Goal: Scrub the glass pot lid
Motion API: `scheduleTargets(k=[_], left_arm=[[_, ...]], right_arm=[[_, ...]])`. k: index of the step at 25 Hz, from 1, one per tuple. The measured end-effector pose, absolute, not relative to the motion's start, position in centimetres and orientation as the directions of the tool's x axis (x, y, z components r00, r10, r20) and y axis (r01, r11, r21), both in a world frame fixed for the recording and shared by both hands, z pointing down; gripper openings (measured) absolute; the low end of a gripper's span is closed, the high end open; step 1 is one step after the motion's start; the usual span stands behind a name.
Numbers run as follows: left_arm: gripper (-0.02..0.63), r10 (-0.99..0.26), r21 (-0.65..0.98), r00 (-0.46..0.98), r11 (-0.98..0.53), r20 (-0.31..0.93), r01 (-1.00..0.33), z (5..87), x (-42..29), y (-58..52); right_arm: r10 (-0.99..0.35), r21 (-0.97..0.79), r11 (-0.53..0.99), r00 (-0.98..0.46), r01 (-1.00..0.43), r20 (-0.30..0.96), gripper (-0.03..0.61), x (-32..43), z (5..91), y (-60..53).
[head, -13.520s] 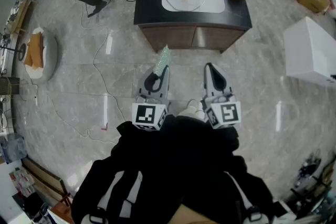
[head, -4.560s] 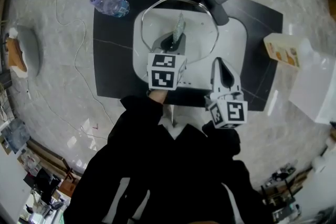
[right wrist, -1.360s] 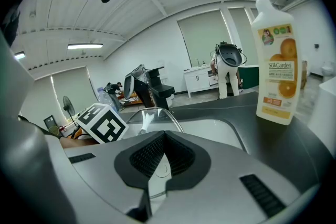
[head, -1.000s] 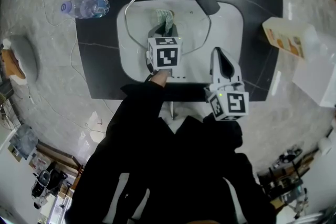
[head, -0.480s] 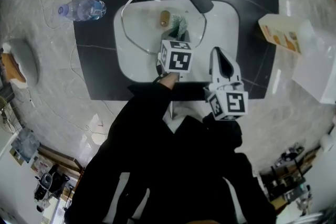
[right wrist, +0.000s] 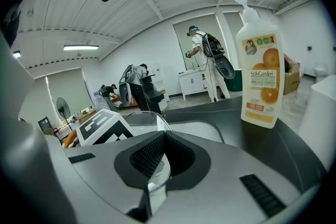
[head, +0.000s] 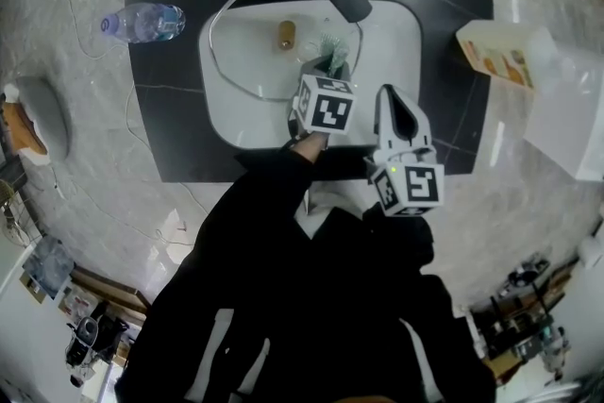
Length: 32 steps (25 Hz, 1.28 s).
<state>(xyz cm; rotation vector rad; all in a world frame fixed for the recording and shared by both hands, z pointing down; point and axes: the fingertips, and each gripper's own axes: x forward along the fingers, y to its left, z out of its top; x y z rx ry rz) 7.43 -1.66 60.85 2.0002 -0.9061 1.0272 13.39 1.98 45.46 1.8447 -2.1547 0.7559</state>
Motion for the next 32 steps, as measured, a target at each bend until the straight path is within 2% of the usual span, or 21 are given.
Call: scheduleTargets(k=[16,24,32], left_arm=[[0.067,-0.262,0.316,0.482,-0.489,0.836,-0.813,58.5,6.7,-0.5],[0.067,-0.297,0.280,0.455,-0.482,0.839,-0.830,56.3,3.2,-1.3],[0.066,-0.373,0.245,0.382,-0.365,0.845,-0.898,54.8,-3.7,-3.1]], right_arm=[[-0.867,-0.239,0.106,-0.207,-0.965,0.453,0.003,13.4,44.0,1.8],[-0.870,-0.238,0.133,-0.229,-0.962,0.437,0.003,12.5,42.7,1.6],[-0.863,-0.227,0.178,-0.263,-0.957,0.431,0.003,11.3,42.2,1.1]])
